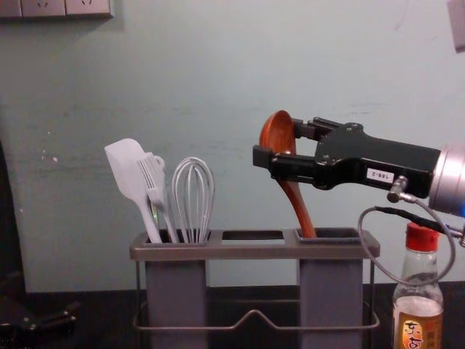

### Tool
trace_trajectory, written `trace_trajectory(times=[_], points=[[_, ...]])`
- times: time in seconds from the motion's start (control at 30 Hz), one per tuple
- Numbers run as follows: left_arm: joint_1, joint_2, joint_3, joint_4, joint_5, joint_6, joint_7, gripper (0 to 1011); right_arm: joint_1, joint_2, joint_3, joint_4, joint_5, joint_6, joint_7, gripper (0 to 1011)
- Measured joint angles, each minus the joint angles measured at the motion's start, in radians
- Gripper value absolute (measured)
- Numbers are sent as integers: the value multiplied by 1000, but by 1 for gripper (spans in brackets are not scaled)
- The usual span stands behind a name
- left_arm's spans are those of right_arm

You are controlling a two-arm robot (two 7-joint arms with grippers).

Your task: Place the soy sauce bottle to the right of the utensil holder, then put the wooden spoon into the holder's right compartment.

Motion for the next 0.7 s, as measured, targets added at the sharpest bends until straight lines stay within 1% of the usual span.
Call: trace_trajectory(times=[0.37, 0.53, 0.7], points=[[0, 0, 0, 0, 0, 0, 0, 1005, -70, 49, 24, -84, 1, 14, -23, 839], [0, 0, 0, 0, 0, 0, 0, 1005, -96, 69, 32, -110, 2, 24, -27, 839], [0, 0, 0, 0, 0, 0, 0, 1005, -112, 83, 37, -124, 2, 38, -31, 839]])
